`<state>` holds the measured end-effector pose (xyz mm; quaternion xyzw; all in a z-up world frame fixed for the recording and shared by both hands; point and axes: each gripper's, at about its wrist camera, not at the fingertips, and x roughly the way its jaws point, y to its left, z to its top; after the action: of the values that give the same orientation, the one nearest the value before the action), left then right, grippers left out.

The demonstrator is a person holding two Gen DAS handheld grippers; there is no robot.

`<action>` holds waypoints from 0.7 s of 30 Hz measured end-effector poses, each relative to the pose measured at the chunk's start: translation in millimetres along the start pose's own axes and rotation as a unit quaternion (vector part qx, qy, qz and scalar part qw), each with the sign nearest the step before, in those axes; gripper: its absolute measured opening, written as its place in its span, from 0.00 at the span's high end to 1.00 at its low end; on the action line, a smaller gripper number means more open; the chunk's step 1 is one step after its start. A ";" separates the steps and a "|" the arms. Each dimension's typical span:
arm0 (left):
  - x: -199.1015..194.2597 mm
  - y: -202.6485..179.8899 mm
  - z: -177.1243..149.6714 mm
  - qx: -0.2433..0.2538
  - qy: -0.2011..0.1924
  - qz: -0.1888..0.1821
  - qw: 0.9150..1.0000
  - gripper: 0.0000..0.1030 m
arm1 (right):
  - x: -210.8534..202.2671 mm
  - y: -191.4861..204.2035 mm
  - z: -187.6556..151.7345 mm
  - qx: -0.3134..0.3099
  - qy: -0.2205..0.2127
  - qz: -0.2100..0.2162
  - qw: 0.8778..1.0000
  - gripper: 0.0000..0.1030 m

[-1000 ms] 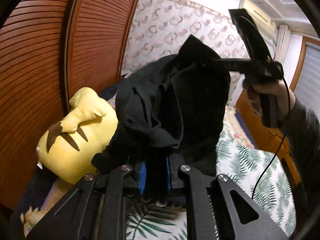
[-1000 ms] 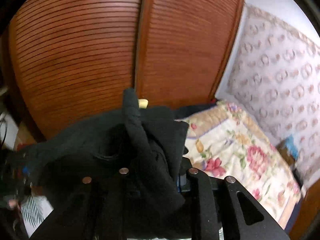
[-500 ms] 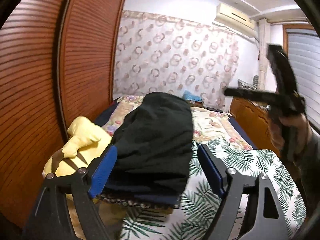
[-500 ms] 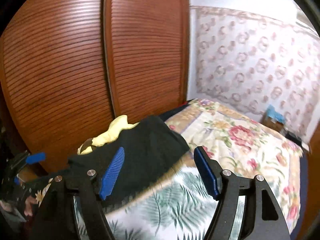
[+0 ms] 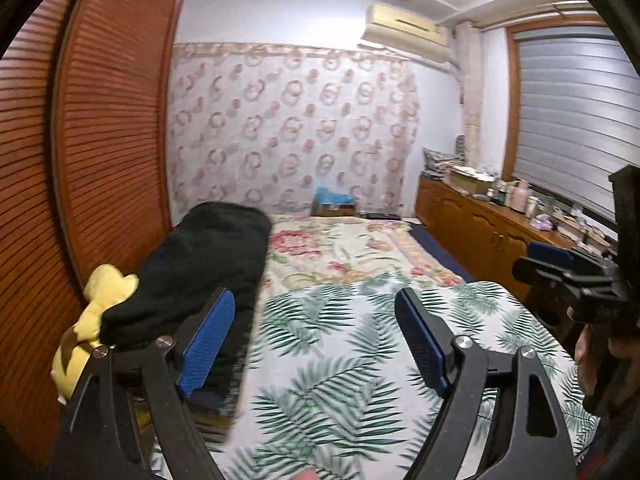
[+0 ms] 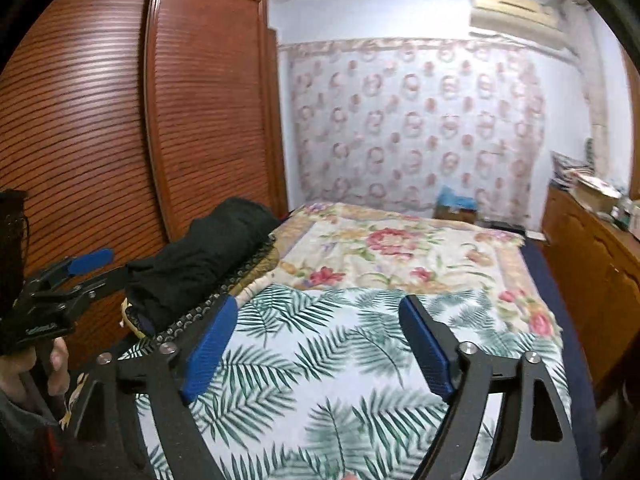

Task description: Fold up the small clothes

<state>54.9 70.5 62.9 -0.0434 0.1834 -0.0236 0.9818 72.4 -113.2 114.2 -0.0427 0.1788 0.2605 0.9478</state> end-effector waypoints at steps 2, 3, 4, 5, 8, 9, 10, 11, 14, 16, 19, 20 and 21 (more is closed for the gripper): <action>-2.1 -11.1 0.4 0.007 -0.003 -0.006 1.000 0.19 | -17.9 8.4 -7.9 0.009 -0.007 -0.021 1.000 0.11; -3.4 -16.5 0.4 0.010 -0.003 -0.009 1.000 0.19 | -21.9 14.2 -11.7 0.014 -0.011 -0.029 0.999 0.11; -4.4 -20.1 0.7 0.012 -0.004 -0.011 1.000 0.19 | -30.2 17.8 -13.6 0.018 -0.017 -0.041 0.999 0.11; -6.6 -24.0 0.0 0.015 -0.006 -0.014 1.000 0.19 | -37.3 23.5 -19.9 0.022 -0.021 -0.051 0.998 0.11; -10.1 -35.2 -2.0 0.019 -0.004 -0.016 1.000 0.19 | -43.8 36.7 -28.6 0.031 -0.029 -0.063 0.997 0.11; -10.8 -36.6 -2.5 0.019 -0.004 -0.015 1.000 0.19 | -38.0 40.9 -26.6 0.032 -0.030 -0.069 0.997 0.11; -12.2 -37.5 -2.8 0.018 -0.004 -0.014 1.000 0.19 | -38.8 44.6 -28.7 0.033 -0.032 -0.074 0.996 0.11; -14.1 -39.6 -3.5 0.016 -0.003 -0.012 1.000 0.19 | -39.9 49.8 -34.1 0.035 -0.033 -0.076 0.996 0.11; -13.7 -41.5 -1.8 0.017 -0.001 -0.006 1.000 0.19 | -32.9 57.3 -37.1 0.043 -0.035 -0.082 0.995 0.11; -11.7 -43.1 -1.2 0.020 0.001 -0.003 1.000 0.19 | -32.8 59.8 -41.1 0.046 -0.036 -0.085 0.995 0.11; -9.3 -45.0 -1.2 0.026 0.007 0.010 1.000 0.19 | -31.5 64.4 -45.3 0.052 -0.037 -0.087 0.994 0.11; -8.7 -44.5 -1.6 0.027 0.007 0.011 1.000 0.19 | -30.5 64.5 -45.9 0.053 -0.037 -0.087 0.994 0.11; -8.7 -44.2 -2.0 0.026 0.007 0.010 1.000 0.19 | -29.9 60.2 -49.0 0.055 -0.037 -0.088 0.994 0.11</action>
<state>44.8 27.0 68.4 -0.0156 0.1904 -0.0187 0.9814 2.4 -84.3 80.0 0.0037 0.1532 0.1675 0.9739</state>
